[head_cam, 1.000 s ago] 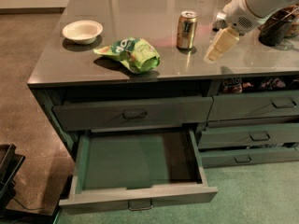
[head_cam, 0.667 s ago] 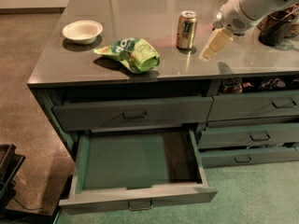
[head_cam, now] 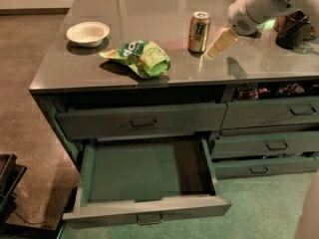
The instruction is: Place orange can into middle drawer
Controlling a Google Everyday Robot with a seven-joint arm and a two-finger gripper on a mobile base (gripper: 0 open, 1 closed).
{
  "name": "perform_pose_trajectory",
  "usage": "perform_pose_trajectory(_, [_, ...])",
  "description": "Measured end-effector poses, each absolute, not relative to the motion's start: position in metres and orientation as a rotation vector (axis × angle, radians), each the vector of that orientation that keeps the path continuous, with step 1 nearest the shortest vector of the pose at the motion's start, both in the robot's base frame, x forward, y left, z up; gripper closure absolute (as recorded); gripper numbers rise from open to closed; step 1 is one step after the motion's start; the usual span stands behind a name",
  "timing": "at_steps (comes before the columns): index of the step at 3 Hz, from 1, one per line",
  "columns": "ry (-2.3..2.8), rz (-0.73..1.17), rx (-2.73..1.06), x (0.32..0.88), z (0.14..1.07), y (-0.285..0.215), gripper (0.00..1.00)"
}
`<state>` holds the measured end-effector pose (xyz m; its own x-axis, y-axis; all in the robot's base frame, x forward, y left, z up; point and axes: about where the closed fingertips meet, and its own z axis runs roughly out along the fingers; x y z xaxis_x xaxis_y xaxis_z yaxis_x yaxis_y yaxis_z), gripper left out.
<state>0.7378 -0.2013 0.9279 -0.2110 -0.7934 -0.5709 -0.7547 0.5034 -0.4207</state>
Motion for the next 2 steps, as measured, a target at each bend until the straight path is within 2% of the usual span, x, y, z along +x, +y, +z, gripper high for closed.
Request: perform_pose_trajectory(2, [1.961,0.0,-1.169,0.77,0.915,-0.193,0.0])
